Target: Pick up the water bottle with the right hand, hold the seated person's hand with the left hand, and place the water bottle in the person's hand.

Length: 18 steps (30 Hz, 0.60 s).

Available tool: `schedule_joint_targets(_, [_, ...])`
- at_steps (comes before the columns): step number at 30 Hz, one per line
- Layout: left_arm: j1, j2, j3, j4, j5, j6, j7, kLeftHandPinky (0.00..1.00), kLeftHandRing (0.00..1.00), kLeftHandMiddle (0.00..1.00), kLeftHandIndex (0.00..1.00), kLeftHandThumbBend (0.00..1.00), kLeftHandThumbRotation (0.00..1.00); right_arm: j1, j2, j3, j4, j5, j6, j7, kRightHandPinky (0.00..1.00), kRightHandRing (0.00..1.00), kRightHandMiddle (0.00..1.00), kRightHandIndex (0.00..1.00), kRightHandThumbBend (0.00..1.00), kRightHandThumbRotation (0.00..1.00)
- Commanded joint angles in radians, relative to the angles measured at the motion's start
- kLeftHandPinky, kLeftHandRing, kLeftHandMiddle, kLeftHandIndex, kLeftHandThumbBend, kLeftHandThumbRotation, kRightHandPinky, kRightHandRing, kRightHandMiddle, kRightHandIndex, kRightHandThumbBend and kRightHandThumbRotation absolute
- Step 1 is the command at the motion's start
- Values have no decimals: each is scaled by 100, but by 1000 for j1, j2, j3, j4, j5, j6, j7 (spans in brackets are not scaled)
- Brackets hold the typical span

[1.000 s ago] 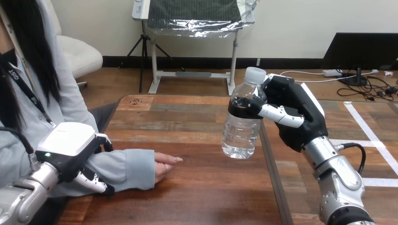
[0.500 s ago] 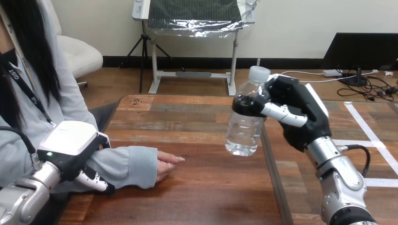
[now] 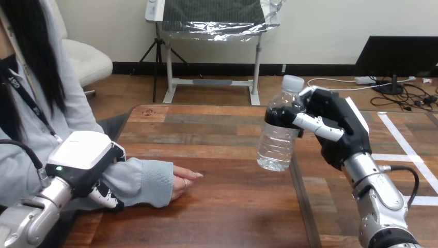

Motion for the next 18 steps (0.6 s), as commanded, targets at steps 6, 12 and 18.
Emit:
schedule_joint_targets(6, [35, 6, -17, -33, -11, -24, 8, 32, 34, 40, 44, 91, 1, -127, -24, 5, 22, -31, 25, -73, 11, 16, 27, 30, 62, 0])
schedule_joint_targets(12, [51, 14, -7, -63, -22, -37, 0, 31, 33, 39, 42, 88, 0, -136, -23, 1, 34, -35, 50, -77, 12, 17, 28, 31, 61, 0])
schedule_joint_targets(18, [73, 26, 1, -107, -33, -43, -4, 29, 32, 38, 41, 87, 0, -142, -23, 0, 41, -41, 68, -82, 11, 16, 26, 29, 60, 0])
